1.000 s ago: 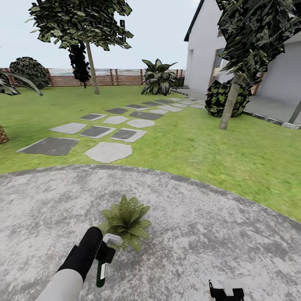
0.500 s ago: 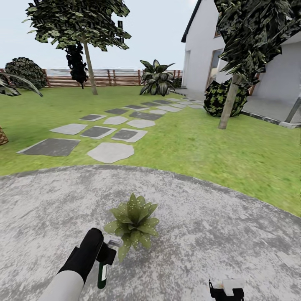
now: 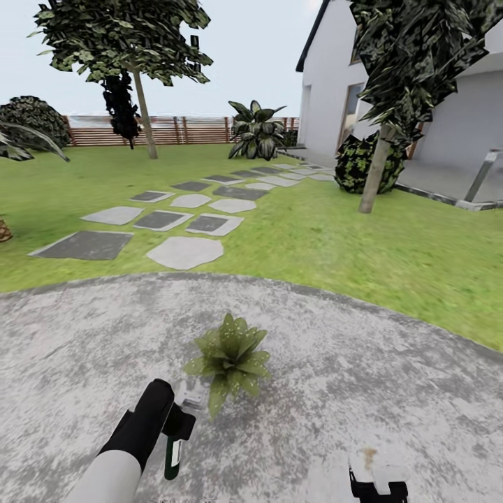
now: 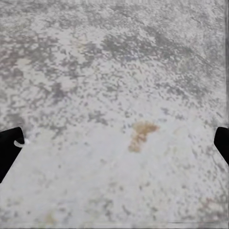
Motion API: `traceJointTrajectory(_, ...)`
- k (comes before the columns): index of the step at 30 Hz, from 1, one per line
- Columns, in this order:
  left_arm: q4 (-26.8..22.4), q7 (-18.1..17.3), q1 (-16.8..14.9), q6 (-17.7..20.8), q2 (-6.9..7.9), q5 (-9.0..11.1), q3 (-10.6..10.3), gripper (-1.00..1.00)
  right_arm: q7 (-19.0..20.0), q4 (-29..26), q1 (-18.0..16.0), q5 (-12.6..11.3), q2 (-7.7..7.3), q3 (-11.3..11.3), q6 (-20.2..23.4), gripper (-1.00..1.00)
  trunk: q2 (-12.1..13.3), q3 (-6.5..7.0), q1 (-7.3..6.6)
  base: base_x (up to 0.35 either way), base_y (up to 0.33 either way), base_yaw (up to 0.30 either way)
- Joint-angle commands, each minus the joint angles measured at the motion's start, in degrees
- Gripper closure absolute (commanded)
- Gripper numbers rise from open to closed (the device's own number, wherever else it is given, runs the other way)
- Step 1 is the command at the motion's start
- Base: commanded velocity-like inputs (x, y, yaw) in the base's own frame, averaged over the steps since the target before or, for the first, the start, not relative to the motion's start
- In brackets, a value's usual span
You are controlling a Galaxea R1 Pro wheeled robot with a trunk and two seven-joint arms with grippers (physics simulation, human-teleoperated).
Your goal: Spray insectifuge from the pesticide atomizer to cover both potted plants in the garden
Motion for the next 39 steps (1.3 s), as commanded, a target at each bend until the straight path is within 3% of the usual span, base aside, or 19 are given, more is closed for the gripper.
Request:
traceJointTrajectory(1, -0.1, -0.6, 0.0, 0.1, -0.06, -0.6, 0.2, 1.0, -0.2, 0.1, -0.1, 0.6, 0.0, -0.4, -0.2, -1.0, 0.0, -0.03, -0.04, -0.237, 0.253, -0.249)
traceJointTrajectory(10, -0.1, -0.6, 0.4, -0.3, -0.05, -0.6, 0.1, 1.0, -0.2, 0.1, -0.1, 0.6, 0.0, -0.4, -0.2, -1.0, 0.0, 0.09, -0.04, -0.227, 0.251, -0.144)
traceJointTrajectory(18, -0.1, -0.9, 0.5, -1.5, 0.24, -0.6, -0.1, 1.0, -0.2, 0.1, -0.1, 0.6, 0.0, -0.4, -0.2, -1.0, 0.0, 0.09, -0.04, -0.031, 0.03, -0.051)
traceJointTrajectory(23, 0.1, -1.2, 0.6, -14.0, 1.03, -0.8, -0.1, 1.0, -0.1, 0.0, -0.1, 0.6, 0.0, -0.4, -0.1, -1.0, 0.0, 0.09, -0.04, 0.0, 0.0, -0.111)
traceJointTrajectory(25, 0.5, -1.3, 0.7, -18.5, 2.13, -1.3, -0.9, 1.0, 0.0, -0.1, -0.1, 0.7, 0.0, 0.0, -0.1, -1.0, 0.0, 0.09, -0.04, 0.0, 0.0, -0.01)
traceJointTrajectory(26, 0.8, -2.2, 0.7, -22.0, 3.57, -1.7, -2.7, 1.0, 1.0, -0.4, -0.1, 1.0, -0.22, 1.5, 0.0, -1.0, 0.0, 0.09, -0.04, 0.0, 0.0, -0.003)
traceJointTrajectory(28, 1.9, -6.4, 0.7, -27.5, 6.33, -1.9, -6.2, 1.0, 7.1, -2.4, -0.1, 1.9, -1.49, 4.8, 0.0, -1.0, 0.0, 0.09, -0.04, 0.0, 0.0, -0.001)
traceJointTrajectory(30, 3.5, -11.4, 0.8, -33.2, 9.03, -2.1, -8.2, 1.0, 17.1, -8.7, -0.1, 2.3, -2.96, 6.2, 0.9, -1.0, 0.0, 0.09, -0.04, 0.0, 0.0, 0.0)
traceJointTrajectory(31, 5.3, -16.1, 0.8, -40.8, 11.45, -2.3, -9.1, 1.0, 32.1, -17.3, -0.1, 2.5, -5.57, 6.7, 5.7, -1.0, 0.0, 0.09, -0.04, 0.0, 0.0, 0.0)
traceJointTrajectory(32, 6.2, -18.7, 0.8, -44.9, 12.11, -3.2, -9.3, 1.0, 40.6, -22.5, -0.1, 2.7, -6.53, 6.8, 9.9, -1.0, 0.0, 0.09, -0.04, 0.0, 0.0, 0.0)
traceJointTrajectory(33, 6.8, -21.5, 0.8, -48.7, 12.17, -5.9, -9.4, 1.0, 47.1, -27.2, -0.1, 5.0, -7.18, 6.9, 13.1, -1.0, 0.0, 0.09, -0.04, 0.0, 0.0, 0.0)
traceJointTrajectory(34, 7.1, -24.6, 0.8, -51.4, 11.53, -9.6, -9.3, 1.0, 50.5, -29.9, -0.2, 13.0, -7.37, 6.9, 14.7, -1.0, 0.0, 0.09, -0.04, 0.0, 0.0, 0.0)
traceJointTrajectory(35, 7.2, -27.0, 0.8, -51.6, 9.64, -10.5, -12.5, 1.0, 52.7, -30.4, -0.3, 16.8, -6.86, 6.8, 14.9, -1.0, 0.0, 0.09, -0.04, 0.0, 0.0, 0.0)
traceJointTrajectory(39, 9.4, -27.2, 0.8, -51.1, 8.9, -10.5, -13.6, 1.0, 54.4, -30.4, -0.3, 17.0, -5.73, 7.0, 14.9, -1.0, 0.0, 0.09, -0.04, 0.0, 0.0, 0.0)
